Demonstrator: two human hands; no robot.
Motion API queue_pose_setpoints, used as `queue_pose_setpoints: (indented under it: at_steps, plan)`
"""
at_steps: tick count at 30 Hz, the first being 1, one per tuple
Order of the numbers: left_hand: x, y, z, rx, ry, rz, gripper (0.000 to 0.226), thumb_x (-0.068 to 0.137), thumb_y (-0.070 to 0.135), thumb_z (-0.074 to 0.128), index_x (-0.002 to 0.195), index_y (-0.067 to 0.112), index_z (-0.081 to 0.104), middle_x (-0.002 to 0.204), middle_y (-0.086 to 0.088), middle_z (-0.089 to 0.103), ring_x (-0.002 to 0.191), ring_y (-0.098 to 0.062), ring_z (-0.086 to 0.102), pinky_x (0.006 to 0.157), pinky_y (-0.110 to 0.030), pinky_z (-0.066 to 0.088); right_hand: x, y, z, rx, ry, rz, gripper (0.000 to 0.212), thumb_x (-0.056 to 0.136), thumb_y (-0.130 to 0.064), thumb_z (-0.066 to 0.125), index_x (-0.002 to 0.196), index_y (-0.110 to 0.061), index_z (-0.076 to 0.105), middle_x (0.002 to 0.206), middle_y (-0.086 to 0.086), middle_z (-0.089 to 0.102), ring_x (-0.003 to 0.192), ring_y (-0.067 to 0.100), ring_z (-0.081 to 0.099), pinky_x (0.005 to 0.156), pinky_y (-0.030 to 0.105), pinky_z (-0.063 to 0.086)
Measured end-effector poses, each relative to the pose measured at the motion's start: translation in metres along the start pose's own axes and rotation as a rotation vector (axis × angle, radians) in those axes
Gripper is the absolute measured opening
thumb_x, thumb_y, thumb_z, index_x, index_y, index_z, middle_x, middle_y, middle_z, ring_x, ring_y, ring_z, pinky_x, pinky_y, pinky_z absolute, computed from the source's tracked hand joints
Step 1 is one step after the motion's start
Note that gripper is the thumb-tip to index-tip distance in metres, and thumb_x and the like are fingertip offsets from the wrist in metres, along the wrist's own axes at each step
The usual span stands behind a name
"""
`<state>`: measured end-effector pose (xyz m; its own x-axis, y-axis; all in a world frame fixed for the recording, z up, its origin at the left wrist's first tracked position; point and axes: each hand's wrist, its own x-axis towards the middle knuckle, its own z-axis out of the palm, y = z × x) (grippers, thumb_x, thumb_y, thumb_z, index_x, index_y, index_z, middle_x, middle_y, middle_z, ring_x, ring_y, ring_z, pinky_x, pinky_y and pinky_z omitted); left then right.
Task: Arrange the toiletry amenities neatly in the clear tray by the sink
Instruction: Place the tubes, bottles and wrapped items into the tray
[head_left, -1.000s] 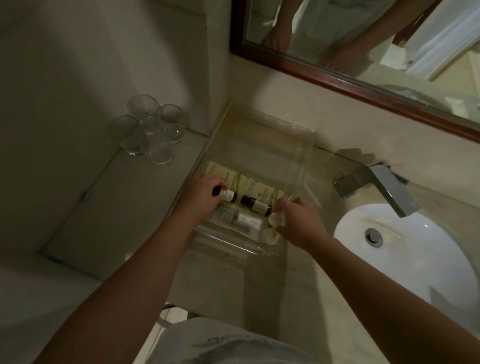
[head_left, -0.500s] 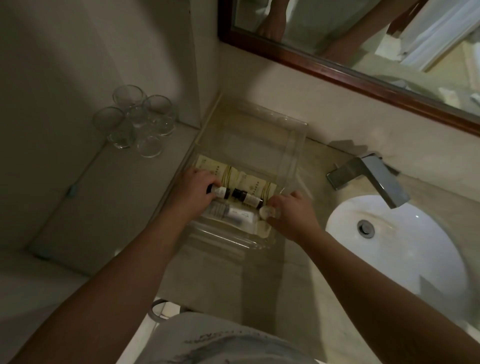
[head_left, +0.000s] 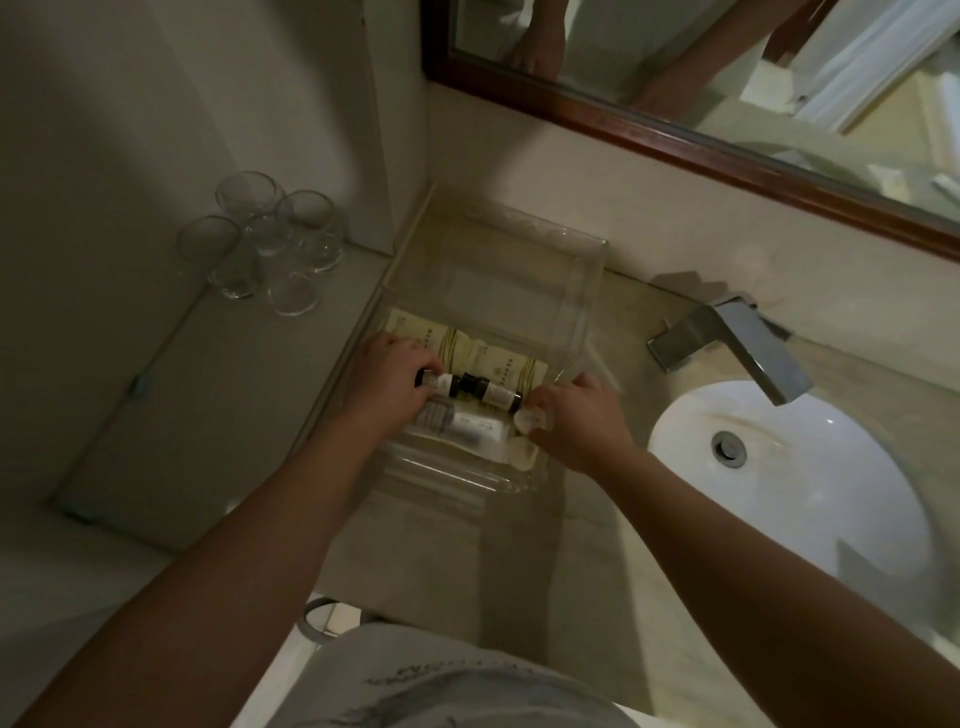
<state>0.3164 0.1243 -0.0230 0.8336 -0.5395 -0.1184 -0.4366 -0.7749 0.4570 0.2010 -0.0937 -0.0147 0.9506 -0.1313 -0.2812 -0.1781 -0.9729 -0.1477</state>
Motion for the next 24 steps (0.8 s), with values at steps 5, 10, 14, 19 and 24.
queue_pose_setpoints:
  at_steps: [5,10,14,19,24]
  plan:
    - [-0.001,0.000,0.002,-0.006,0.003,-0.004,0.022,0.075,0.024,0.073,0.096,0.027,0.069,0.101,0.003,0.067,0.103,-0.027,0.048,0.091,-0.040,0.040,-0.001,-0.002,0.001,0.004,-0.004,0.021,0.034,0.079,-0.049,0.062,0.111,-0.037,0.060,0.103,-0.009,0.068,0.094,0.017,0.043,0.074,0.033,0.031]
    - [-0.002,-0.001,0.001,-0.018,0.002,-0.004,0.020,0.076,0.023,0.072,0.095,0.028,0.069,0.099,0.003,0.066,0.103,-0.026,0.047,0.090,-0.041,0.040,-0.001,-0.006,-0.002,0.023,-0.057,0.026,0.035,0.079,-0.046,0.064,0.113,-0.037,0.061,0.104,-0.009,0.067,0.098,0.016,0.045,0.075,0.032,0.033]
    - [-0.002,-0.001,0.000,-0.002,-0.008,-0.003,0.021,0.076,0.025,0.072,0.097,0.027,0.069,0.103,0.002,0.066,0.104,-0.027,0.047,0.091,-0.039,0.040,-0.006,-0.001,-0.025,0.314,-0.077,0.101,0.022,0.089,-0.041,0.055,0.105,-0.031,0.067,0.089,-0.006,0.067,0.087,0.016,0.052,0.068,0.027,0.041]
    - [0.000,-0.002,0.001,0.016,-0.001,0.000,0.021,0.076,0.024,0.072,0.096,0.028,0.069,0.103,0.002,0.067,0.104,-0.028,0.049,0.091,-0.040,0.041,-0.013,0.002,-0.050,1.325,-0.238,0.424,0.026,0.096,-0.022,0.038,0.105,-0.011,0.060,0.078,0.002,0.055,0.063,0.011,0.042,0.059,0.025,0.032]
    - [0.001,-0.003,0.000,0.010,0.003,0.004,0.021,0.075,0.024,0.071,0.094,0.030,0.069,0.099,0.004,0.068,0.101,-0.025,0.050,0.089,-0.040,0.042,-0.017,0.013,-0.041,1.796,-0.553,0.456,0.043,0.079,-0.027,0.041,0.115,-0.008,0.055,0.080,0.006,0.059,0.062,0.014,0.042,0.062,0.030,0.031]
